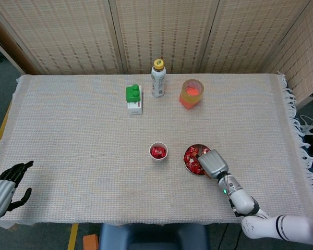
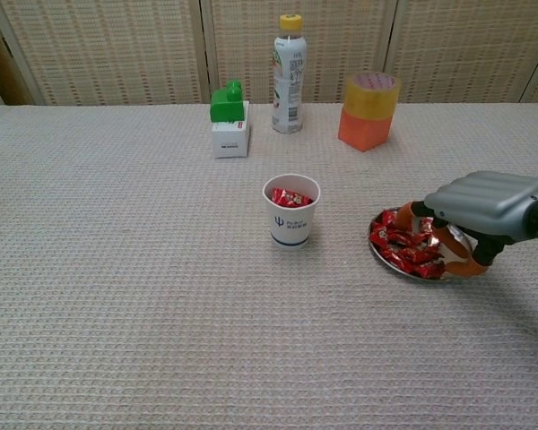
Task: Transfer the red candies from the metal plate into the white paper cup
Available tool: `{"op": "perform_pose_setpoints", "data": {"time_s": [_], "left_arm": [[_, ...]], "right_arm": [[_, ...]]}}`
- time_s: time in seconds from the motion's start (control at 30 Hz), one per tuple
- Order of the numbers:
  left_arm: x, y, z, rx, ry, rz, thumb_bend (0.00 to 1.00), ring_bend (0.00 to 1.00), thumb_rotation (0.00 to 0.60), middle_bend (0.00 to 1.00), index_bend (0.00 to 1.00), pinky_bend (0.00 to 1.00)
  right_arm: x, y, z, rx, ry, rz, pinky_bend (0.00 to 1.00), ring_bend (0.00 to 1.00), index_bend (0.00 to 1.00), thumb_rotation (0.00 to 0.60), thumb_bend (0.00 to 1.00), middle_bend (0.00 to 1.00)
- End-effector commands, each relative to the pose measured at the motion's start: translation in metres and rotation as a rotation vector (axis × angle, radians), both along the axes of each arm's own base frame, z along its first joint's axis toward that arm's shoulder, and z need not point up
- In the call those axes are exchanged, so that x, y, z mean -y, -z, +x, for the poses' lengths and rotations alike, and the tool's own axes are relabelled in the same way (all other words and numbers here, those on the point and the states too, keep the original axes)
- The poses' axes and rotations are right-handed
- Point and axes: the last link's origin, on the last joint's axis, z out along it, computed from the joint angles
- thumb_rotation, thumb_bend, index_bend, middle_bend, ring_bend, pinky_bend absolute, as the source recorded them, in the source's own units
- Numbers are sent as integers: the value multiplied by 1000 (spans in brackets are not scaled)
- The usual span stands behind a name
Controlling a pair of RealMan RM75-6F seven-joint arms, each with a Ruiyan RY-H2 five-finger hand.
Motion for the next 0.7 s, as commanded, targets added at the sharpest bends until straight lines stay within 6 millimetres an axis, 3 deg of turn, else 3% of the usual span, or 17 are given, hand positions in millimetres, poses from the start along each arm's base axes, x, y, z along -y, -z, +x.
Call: {"op": "perform_pose_setpoints", "data": {"time_s": [0.03,0.33,0.7], "left_arm": [[0,0,0,1,-1,1,470,110,600,139,0,218],[0,-2,-1,5,-2,6,470,110,600,139,0,222],[1,-2,-1,9,3,6,470,110,600,139,0,226]], "right_arm": [[2,4,1,1,13,13,1000,744,182,600,263,655],[4,11,6,-1,22,35,1000,745,192,600,264,656],[4,17,7,-12,7,9,1000,776,370,600,263,691]]}}
